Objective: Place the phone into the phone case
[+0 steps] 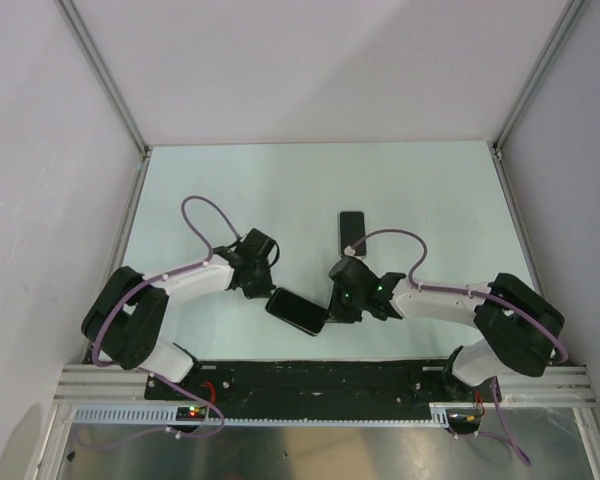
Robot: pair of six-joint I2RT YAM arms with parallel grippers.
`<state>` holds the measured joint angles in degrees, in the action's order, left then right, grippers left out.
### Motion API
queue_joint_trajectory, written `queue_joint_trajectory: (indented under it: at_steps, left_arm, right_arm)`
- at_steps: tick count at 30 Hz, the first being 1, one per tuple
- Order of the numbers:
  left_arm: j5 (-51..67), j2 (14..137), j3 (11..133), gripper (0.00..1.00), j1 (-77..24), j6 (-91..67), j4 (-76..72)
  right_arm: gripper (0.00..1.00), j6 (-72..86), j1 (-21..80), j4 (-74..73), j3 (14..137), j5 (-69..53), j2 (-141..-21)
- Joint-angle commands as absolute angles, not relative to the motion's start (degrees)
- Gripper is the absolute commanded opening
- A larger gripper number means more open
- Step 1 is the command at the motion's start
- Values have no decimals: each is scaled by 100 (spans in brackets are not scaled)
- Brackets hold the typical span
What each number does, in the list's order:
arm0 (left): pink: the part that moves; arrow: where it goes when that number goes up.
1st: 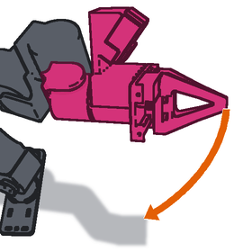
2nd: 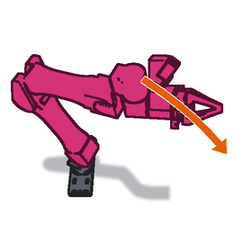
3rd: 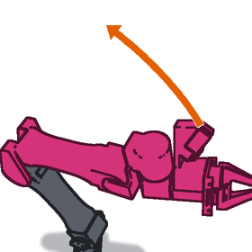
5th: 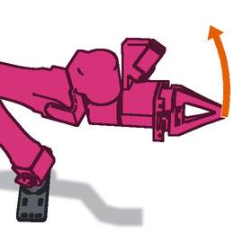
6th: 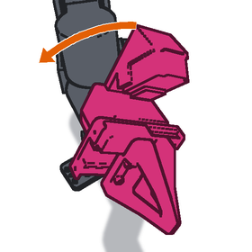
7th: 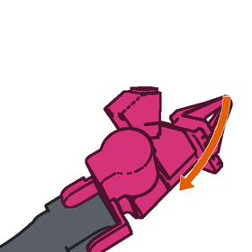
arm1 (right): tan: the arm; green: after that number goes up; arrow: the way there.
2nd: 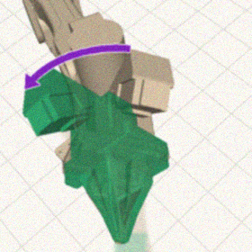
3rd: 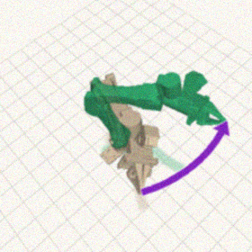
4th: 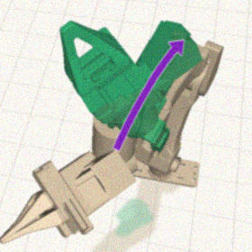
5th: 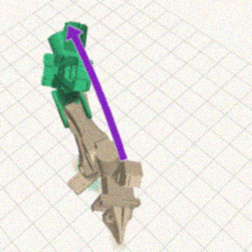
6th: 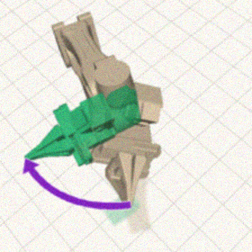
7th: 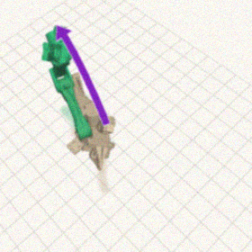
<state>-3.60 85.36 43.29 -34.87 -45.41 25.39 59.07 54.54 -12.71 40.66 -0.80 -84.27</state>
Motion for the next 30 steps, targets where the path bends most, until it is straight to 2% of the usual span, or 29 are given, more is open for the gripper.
queue_joint_trajectory:
  at_steps: [1, 14, 23, 30]
  left_arm:
    - [-334, 8370, 4323, 0, -3458, -4524, 2455]
    - [-385, 8425, 4360, 0, -3411, -4766, 2305]
    - [-339, 8385, 4332, 0, -3434, -4954, 2180]
    - [-329, 8408, 4260, 0, -3456, -5013, 2104]
  right_arm:
    - [13, 5514, 5218, -704, 4720, 449, -8858]
    - [13, 5220, 5317, -1122, 5797, 345, -9612]
    - [13, 4940, 5073, -1281, 5965, 347, -9738]
    - [11, 4969, 5458, -1438, 6051, 645, -10011]
